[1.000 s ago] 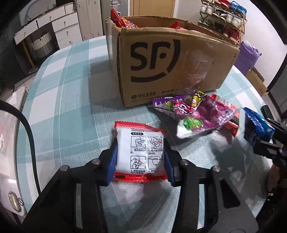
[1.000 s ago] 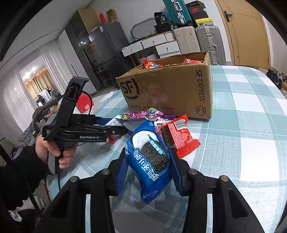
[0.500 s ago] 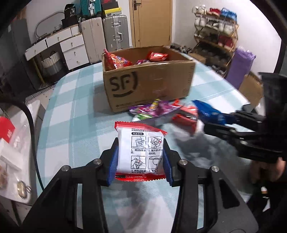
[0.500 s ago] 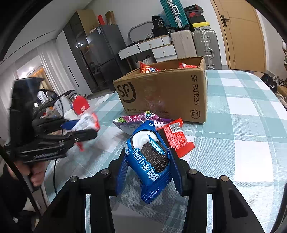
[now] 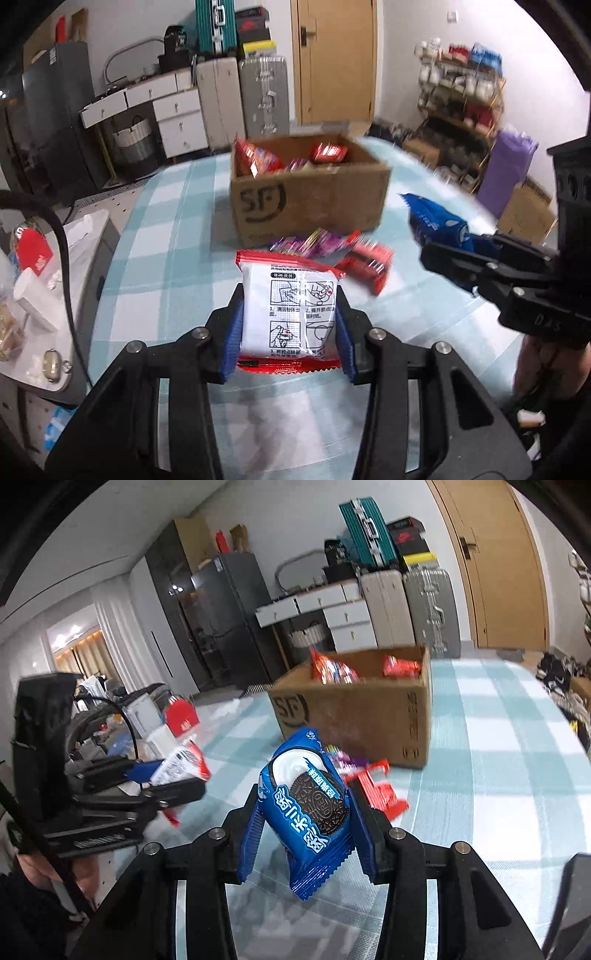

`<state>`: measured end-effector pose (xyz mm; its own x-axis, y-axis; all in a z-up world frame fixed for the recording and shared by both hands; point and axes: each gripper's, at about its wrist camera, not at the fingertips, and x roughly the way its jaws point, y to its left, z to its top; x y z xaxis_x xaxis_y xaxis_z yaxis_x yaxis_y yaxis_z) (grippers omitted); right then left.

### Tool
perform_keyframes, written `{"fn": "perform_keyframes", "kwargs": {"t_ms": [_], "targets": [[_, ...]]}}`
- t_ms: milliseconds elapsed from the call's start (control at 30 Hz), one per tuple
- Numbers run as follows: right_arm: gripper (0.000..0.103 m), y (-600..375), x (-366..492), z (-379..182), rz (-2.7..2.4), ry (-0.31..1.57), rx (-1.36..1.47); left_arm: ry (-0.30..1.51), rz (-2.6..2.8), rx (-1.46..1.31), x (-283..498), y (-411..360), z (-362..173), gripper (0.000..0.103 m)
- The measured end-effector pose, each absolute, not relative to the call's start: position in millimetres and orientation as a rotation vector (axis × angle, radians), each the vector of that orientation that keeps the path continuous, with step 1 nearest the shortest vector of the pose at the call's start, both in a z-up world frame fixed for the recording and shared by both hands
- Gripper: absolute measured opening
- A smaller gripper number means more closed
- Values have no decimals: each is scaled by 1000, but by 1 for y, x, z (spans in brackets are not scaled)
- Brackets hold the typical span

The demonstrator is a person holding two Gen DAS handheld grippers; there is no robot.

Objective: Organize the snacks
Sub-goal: 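Carry the white cracker pack and blue Oreo pack over the box with both grippers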

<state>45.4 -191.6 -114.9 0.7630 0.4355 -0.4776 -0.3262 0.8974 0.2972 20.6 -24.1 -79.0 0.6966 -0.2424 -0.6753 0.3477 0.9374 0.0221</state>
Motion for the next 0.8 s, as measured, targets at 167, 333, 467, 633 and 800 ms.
{"fn": "perform_keyframes", "kwargs": {"t_ms": [167, 333, 467, 633, 800], "targets": [[44, -196, 34, -77, 429, 522, 228, 648, -306, 142, 7, -33, -52, 40], [44, -199, 24, -36, 426, 463, 225, 609, -333, 106, 1, -35, -28, 40], [44, -199, 19, -4, 432, 418, 215, 587, -354, 94, -3, -34, -5, 40], [44, -198, 26, 33, 445, 387, 195, 563, -361, 111, 5, -31, 21, 40], [44, -197, 41, 65, 467, 375, 197, 601, -373, 100, 34, -26, 38, 41]]}}
